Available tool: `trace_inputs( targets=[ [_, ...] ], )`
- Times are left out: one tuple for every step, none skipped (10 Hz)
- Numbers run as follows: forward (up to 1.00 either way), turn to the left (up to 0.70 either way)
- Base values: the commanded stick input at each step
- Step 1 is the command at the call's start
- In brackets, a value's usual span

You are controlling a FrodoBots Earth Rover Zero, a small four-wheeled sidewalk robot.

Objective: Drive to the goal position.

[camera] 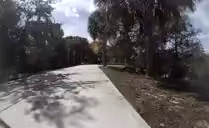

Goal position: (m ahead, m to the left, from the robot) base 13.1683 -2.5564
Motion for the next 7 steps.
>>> trace_inputs(
  targets=[
    [0.85,0.00],
    [0.85,0.00],
    [0.85,0.11],
    [0.85,0.34],
    [0.85,0.08],
    [0.85,0.00],
    [0.85,0.00]
  ],
)
